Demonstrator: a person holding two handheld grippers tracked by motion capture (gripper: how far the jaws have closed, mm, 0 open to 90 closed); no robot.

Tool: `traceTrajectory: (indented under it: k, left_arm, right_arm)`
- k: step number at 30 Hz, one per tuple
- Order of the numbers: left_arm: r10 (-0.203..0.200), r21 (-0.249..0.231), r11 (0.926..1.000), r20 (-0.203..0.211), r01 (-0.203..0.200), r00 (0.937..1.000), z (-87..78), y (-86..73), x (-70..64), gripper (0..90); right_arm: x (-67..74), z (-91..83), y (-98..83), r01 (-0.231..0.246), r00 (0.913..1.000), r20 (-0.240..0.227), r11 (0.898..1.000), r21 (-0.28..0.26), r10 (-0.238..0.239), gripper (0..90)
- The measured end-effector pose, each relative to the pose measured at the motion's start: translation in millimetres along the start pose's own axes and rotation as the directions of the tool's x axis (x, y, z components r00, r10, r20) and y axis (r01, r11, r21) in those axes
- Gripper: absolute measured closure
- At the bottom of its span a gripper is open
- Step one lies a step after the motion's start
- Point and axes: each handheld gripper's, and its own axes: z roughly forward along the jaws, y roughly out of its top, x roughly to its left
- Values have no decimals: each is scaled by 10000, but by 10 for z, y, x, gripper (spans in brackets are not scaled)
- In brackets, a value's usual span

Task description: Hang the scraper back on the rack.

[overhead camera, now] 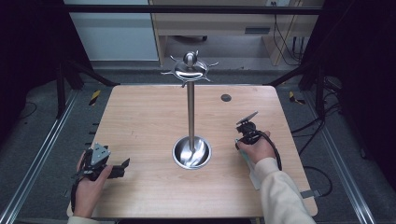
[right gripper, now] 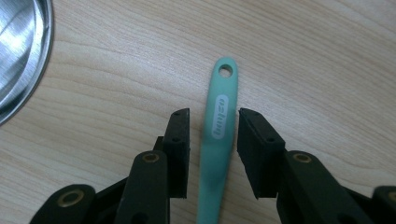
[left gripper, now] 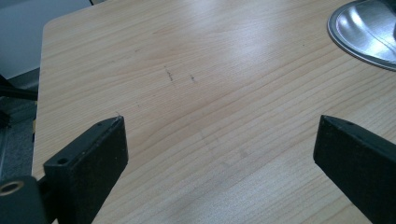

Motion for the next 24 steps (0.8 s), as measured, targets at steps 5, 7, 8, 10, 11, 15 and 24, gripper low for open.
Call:
traceTrajectory:
  k: [5, 7, 8, 10, 11, 15, 24]
  left_arm:
    - [1, 1, 10000, 10, -1, 10000, 1, 0, 1, 28]
    - [0, 2, 10000, 12, 0, 10000, 1, 0, 0, 28]
    - [4, 0, 10000, 13, -4, 10000, 1, 0, 0, 28]
    - [16, 9, 10000, 13, -16, 10000, 1, 1, 0, 28]
    - [23, 13, 10000, 16, -23, 10000, 1, 1, 0, 28]
    - [40, 32, 10000, 29, -40, 10000, 2, 1, -2, 28]
    - [49, 25, 10000, 31, -49, 10000, 4, 2, -4, 28]
  right_arm:
    - [-5, 29, 40, -96, 9999, 130, 9998, 192, 94, 654]
    - [-9, 38, 49, -128, 9999, 109, 9997, 197, 126, 656]
    - [-9, 38, 49, -128, 9999, 109, 9997, 197, 126, 656]
    - [-14, 50, 58, -187, 9997, 132, 9994, 289, 183, 660]
    - [-14, 58, 60, -173, 9998, 119, 9994, 284, 170, 660]
    - [-8, 74, 65, -160, 9998, 149, 9991, 405, 154, 665]
    - [-3, 83, 65, -213, 9993, 330, 9988, 430, 199, 727]
